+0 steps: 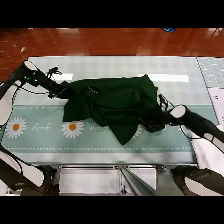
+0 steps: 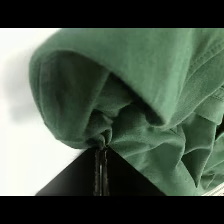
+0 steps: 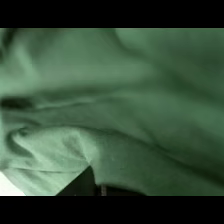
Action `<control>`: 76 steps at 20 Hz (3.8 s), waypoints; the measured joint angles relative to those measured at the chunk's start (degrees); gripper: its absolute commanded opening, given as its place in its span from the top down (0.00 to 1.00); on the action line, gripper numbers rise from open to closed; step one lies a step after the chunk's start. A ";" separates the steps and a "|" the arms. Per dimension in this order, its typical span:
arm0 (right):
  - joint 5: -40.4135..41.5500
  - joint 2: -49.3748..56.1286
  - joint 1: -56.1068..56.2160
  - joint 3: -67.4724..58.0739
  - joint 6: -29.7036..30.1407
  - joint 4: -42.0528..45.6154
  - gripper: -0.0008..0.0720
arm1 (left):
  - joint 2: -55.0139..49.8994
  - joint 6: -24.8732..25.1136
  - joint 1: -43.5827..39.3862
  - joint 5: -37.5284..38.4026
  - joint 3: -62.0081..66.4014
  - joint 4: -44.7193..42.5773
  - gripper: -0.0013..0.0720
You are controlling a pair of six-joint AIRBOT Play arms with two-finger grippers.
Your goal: Fold the shirts.
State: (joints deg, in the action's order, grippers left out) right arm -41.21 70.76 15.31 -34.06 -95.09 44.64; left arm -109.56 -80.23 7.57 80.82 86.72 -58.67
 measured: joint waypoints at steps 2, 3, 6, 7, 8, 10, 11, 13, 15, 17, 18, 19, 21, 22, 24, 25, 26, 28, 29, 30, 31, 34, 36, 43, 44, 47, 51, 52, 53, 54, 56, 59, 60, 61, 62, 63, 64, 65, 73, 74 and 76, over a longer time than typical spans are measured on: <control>-1.99 0.59 -0.66 -4.17 2.01 0.07 0.96 | 0.68 0.02 0.00 -0.31 0.72 -0.85 0.96; -3.10 0.52 -1.31 -6.58 2.64 1.07 0.96 | 1.40 0.00 0.11 -0.57 1.62 -1.03 0.96; -8.31 -1.36 -4.72 -17.16 4.09 5.31 0.96 | 5.16 0.02 0.74 -0.55 6.25 3.93 0.96; -10.29 -2.16 -6.21 -22.03 4.55 6.78 0.96 | 6.82 0.04 1.14 -0.92 8.24 7.04 0.96; -12.83 -2.91 -7.56 -26.84 5.03 8.11 0.96 | 8.85 0.07 1.62 -2.25 10.62 9.51 0.96; -17.90 -4.37 -9.88 -37.83 5.81 9.97 0.96 | 13.51 0.11 2.38 -4.61 15.65 15.23 0.96; -20.39 -5.01 -10.75 -43.36 6.25 10.88 0.96 | 16.04 0.13 2.71 -5.88 18.12 17.22 0.96; -25.46 -6.51 -11.89 -54.60 6.69 12.44 0.96 | 21.84 0.11 3.37 -8.68 22.99 20.17 0.96; -29.49 -8.57 -12.44 -63.23 7.04 13.14 0.96 | 27.96 0.09 4.26 -11.93 26.27 21.64 0.96; -32.09 -11.61 -12.74 -68.74 7.10 13.86 0.96 | 34.32 0.28 5.62 -15.04 28.00 22.73 0.96; -33.22 -13.29 -12.87 -70.34 7.21 14.21 0.96 | 37.66 0.57 6.67 -16.02 28.55 22.86 0.96; -34.56 -15.21 -12.92 -71.63 7.26 14.64 0.96 | 40.94 0.92 7.93 -17.07 28.94 22.91 0.96; -37.99 -18.73 -12.98 -73.16 7.28 15.58 0.96 | 47.06 1.68 10.67 -17.88 29.46 22.88 0.96; -40.48 -20.28 -13.00 -73.64 7.26 16.22 0.96 | 49.79 1.86 12.07 -17.92 29.59 21.99 0.96; -45.35 -22.84 -13.03 -74.18 6.99 17.14 0.96 | 55.32 2.23 14.84 -17.64 29.75 18.60 0.96; -47.41 -23.87 -13.03 -74.38 6.71 17.25 0.96 | 57.64 2.25 15.67 -17.27 29.83 16.70 0.96; -49.22 -24.87 -13.05 -74.49 6.47 17.64 0.96 | 59.95 2.29 16.26 -16.35 29.86 14.34 0.96; -52.41 -26.58 -13.03 -74.44 5.49 17.92 0.96 | 63.80 2.23 16.61 -14.93 29.83 10.43 0.96; -53.92 -27.43 -13.03 -73.83 5.16 17.92 0.96 | 65.44 2.21 16.39 -13.75 29.57 8.72 0.96; -55.10 -28.30 -13.03 -72.48 4.63 17.81 0.96 | 66.99 1.90 15.93 -12.50 28.92 7.30 0.96; -56.00 -29.31 -13.03 -70.38 4.11 17.73 0.96 | 68.26 1.73 15.41 -11.15 27.76 6.25 0.96; -56.52 -32.79 -13.03 -59.01 3.17 16.79 0.96 | 70.86 0.37 14.34 -6.62 20.85 4.37 0.96; -54.01 -34.45 -13.03 -48.68 3.08 15.28 0.96 | 71.49 -0.20 14.03 -4.17 13.00 3.87 0.96; -34.64 -27.17 -13.09 -20.76 7.96 11.41 0.96 | 61.90 0.61 8.28 -16.33 -17.88 4.26 0.96; -31.12 -24.13 -13.09 -19.56 8.48 11.37 0.96 | 58.18 1.44 6.27 -20.09 -19.78 4.63 0.96; -20.50 -11.96 -13.09 -20.06 9.68 11.08 0.95 | 44.54 2.91 0.35 -31.17 -20.31 4.76 0.96; -13.84 6.78 -13.44 -30.25 10.62 10.71 0.95 | 26.84 3.54 -4.61 -36.94 -11.10 5.11 0.96; -13.18 10.84 -13.84 -33.40 10.51 10.29 0.93 | 22.82 3.69 -5.35 -36.74 -7.89 5.11 0.95; -12.79 14.84 -14.45 -36.74 10.05 9.16 0.64 | 19.28 3.69 -5.90 -35.85 -4.61 5.11 0.80; -12.33 17.97 -15.17 -39.56 9.92 7.63 0.41 | 16.55 3.61 -6.23 -34.88 -1.75 5.14 0.34; -12.87 22.95 -17.42 -44.96 9.46 3.93 0.42 | 12.35 2.69 -6.23 -30.99 3.76 5.07 0.29; -18.27 25.11 -23.17 -51.34 9.05 1.16 0.42 | 9.66 1.62 -3.74 -21.27 10.58 0.46 0.29; -21.11 24.59 -25.75 -52.74 8.94 1.18 0.42 | 9.46 0.35 -1.86 -16.39 12.22 -2.89 0.29; -23.89 23.50 -28.15 -53.55 8.96 2.32 0.42 | 9.42 -0.50 -0.13 -12.09 12.81 -5.49 0.29; -26.45 21.97 -30.38 -53.64 9.01 4.74 0.42 | 9.77 -1.36 2.08 -7.17 12.41 -7.65 0.29; -28.70 19.85 -32.61 -52.57 9.07 8.00 0.42 | 10.93 -1.97 4.24 -3.34 10.51 -8.63 0.29; -29.88 17.35 -34.45 -50.38 9.09 10.64 0.42 | 12.63 -2.64 6.08 -0.92 7.26 -9.20 0.29; -30.05 14.43 -36.17 -46.60 9.14 12.92 0.42 | 15.08 -2.80 7.61 0.61 2.19 -9.16 0.29; -23.61 -8.20 -41.53 -11.06 15.32 12.41 0.42 | 37.00 -1.38 11.41 -2.58 -42.05 -5.79 0.29; -23.45 -9.99 -41.70 -8.87 15.72 12.20 0.42 | 38.53 -1.36 11.47 -2.49 -45.31 -5.73 0.29; -23.17 -12.66 -41.86 -6.29 16.35 11.41 0.42 | 40.61 -1.42 11.37 -2.62 -50.88 -4.70 0.29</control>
State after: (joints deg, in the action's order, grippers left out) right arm -64.38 58.11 -26.55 -40.36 -78.74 56.05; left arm -68.95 -81.65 18.94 78.19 35.83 -63.37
